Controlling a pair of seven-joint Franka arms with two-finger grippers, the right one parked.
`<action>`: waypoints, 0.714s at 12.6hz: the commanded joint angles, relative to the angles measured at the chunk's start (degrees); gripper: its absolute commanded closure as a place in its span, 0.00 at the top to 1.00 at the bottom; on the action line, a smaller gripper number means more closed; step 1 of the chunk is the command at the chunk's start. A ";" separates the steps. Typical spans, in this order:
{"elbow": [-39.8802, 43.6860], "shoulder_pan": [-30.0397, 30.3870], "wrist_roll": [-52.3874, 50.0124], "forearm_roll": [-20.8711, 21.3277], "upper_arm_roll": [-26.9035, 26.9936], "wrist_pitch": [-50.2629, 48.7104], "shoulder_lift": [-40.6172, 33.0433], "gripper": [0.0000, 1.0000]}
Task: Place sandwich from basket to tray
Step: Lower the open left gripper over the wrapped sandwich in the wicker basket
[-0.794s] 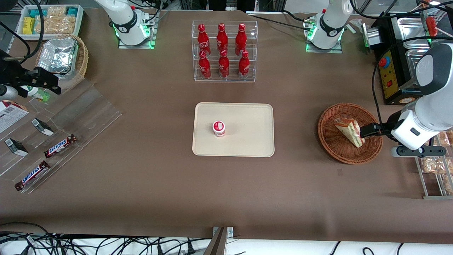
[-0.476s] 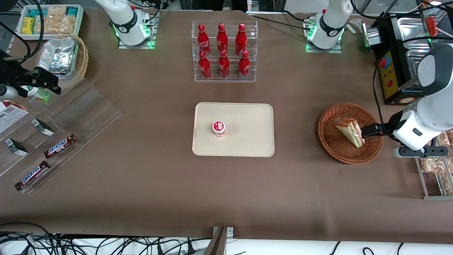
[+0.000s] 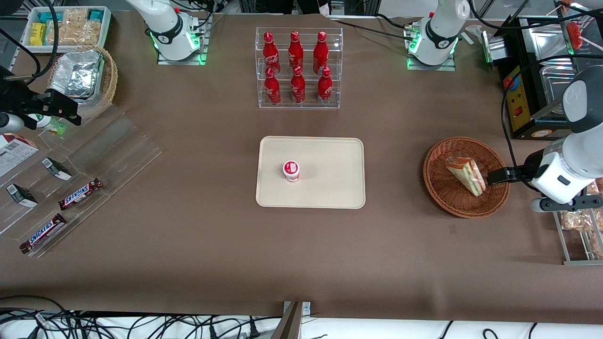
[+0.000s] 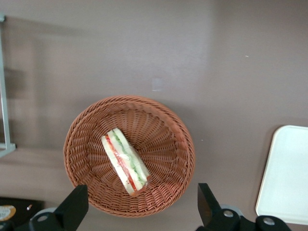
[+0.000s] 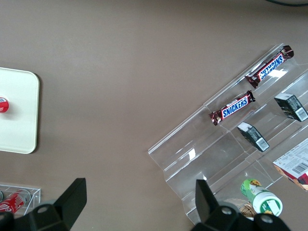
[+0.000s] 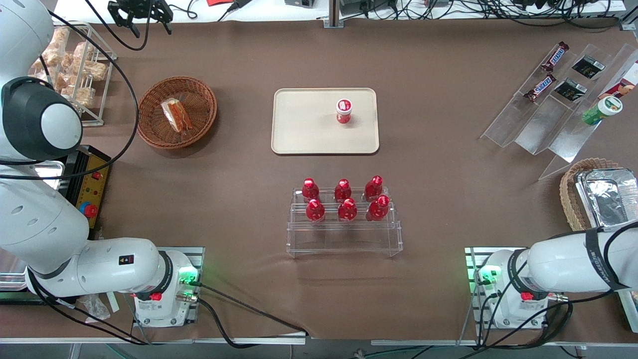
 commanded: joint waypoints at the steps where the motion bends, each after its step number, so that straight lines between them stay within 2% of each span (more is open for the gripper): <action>1: -2.66 0.59 -5.39 -0.02 -0.14 0.25 -0.27 1.00; 4: -11.42 1.29 -17.07 0.15 -0.22 7.69 -2.28 1.00; 9: -29.18 2.17 -25.27 0.77 -0.05 22.11 -8.78 1.00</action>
